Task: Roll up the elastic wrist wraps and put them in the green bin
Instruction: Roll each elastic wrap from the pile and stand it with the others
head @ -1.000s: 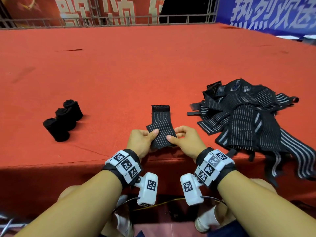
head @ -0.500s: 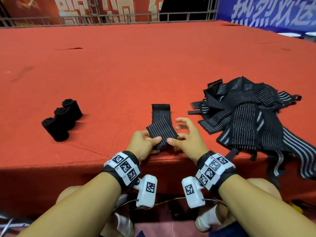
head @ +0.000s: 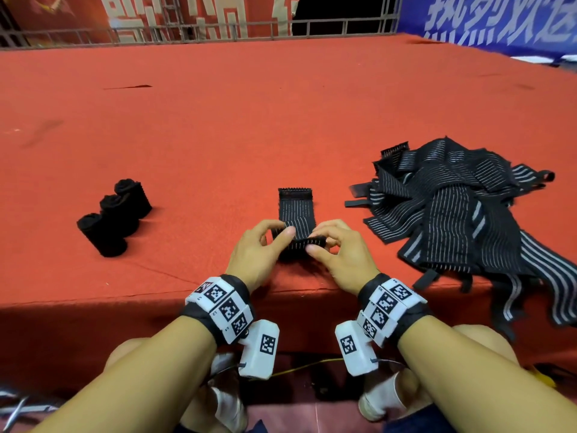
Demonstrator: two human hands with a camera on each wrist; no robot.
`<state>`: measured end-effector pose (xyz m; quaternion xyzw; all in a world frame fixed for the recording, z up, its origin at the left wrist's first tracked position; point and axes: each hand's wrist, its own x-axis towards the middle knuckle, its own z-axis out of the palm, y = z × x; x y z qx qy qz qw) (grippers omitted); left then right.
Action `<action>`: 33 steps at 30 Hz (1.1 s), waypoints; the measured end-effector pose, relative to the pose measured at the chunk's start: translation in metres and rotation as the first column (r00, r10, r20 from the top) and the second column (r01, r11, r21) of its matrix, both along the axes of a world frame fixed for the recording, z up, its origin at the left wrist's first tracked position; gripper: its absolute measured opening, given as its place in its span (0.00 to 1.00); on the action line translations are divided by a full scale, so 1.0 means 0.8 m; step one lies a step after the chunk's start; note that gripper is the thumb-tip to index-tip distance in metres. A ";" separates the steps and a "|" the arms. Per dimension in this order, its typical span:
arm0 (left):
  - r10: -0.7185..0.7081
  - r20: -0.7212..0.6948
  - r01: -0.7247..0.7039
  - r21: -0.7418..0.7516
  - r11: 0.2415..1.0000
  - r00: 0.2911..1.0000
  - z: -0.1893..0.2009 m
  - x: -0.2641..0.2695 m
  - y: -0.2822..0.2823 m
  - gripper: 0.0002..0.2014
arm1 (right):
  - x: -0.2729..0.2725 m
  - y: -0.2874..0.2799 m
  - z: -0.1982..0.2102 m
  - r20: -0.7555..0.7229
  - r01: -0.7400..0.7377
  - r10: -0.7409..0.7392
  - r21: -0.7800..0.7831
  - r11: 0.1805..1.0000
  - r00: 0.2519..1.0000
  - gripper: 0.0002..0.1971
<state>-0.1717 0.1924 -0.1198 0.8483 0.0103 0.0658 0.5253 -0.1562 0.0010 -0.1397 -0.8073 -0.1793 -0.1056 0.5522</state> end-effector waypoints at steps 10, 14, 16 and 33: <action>-0.084 0.134 0.072 0.091 0.993 0.987 -0.016 -0.003 -0.003 0.06 | 0.001 -0.004 -0.005 -0.113 -0.042 0.067 0.207 0.977 0.991 0.20; -0.118 0.117 0.126 -0.065 0.990 0.986 -0.024 -0.004 -0.008 0.16 | -0.004 -0.010 -0.013 -0.095 -0.069 0.082 0.130 0.989 0.992 0.18; -0.127 0.136 0.142 -0.107 0.984 0.983 -0.033 -0.001 -0.007 0.15 | -0.004 -0.011 -0.019 -0.105 -0.091 0.102 0.106 0.990 0.989 0.15; -0.112 0.218 0.141 -0.120 0.983 0.969 -0.056 0.022 -0.003 0.05 | 0.022 -0.003 -0.029 -0.044 -0.100 0.101 0.017 0.995 0.994 0.06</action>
